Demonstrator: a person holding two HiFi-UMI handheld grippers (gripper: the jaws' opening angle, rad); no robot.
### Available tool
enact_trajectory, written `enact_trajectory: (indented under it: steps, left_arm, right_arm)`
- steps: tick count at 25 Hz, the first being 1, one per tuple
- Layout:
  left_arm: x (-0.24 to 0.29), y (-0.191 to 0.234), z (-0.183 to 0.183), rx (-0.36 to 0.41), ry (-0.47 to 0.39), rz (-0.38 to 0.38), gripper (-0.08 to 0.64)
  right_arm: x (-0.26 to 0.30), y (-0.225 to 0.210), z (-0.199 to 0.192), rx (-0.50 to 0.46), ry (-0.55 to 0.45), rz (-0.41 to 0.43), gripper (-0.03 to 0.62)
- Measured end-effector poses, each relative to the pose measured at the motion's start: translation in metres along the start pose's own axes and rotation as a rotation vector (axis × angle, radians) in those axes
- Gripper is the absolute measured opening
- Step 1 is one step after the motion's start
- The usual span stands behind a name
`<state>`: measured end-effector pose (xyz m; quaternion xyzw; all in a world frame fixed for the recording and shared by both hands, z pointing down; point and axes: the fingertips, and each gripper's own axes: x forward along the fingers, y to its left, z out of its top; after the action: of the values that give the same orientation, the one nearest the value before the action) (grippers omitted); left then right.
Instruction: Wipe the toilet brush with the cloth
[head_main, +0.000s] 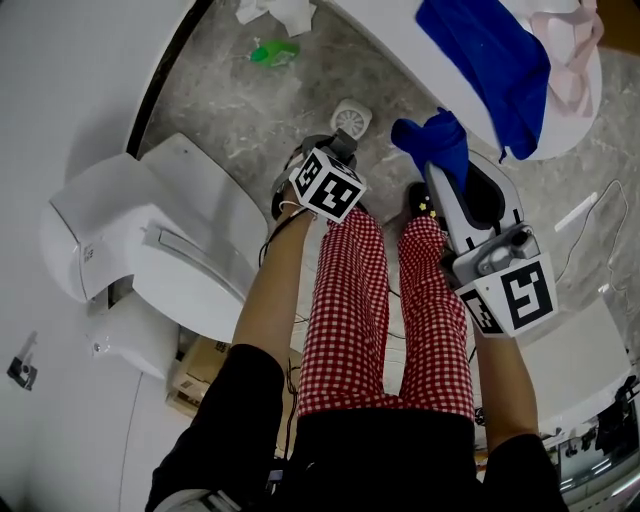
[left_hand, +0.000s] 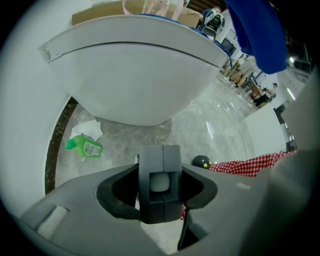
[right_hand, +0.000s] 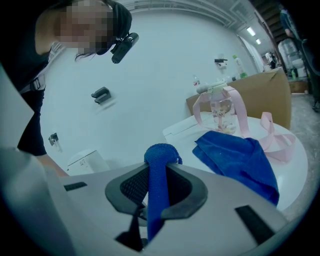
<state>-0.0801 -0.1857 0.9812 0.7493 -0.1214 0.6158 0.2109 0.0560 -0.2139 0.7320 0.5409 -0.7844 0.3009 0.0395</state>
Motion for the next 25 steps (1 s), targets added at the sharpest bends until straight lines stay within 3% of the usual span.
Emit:
enact_trajectory:
  steps: [4, 9, 25]
  left_arm:
    - [0.003, 0.002, 0.009, -0.015, -0.005, -0.013, 0.202]
    - [0.015, 0.006, -0.008, 0.055, 0.100, 0.029, 0.188]
    - [0.020, 0.009, -0.013, 0.016, 0.102, 0.070, 0.164]
  right_arm:
    - [0.000, -0.005, 0.001, 0.006, -0.005, -0.018, 0.064]
    - [-0.003, -0.007, 0.000, 0.015, 0.002, -0.030, 0.064]
    - [-0.009, -0.009, -0.008, 0.025, 0.016, -0.046, 0.064]
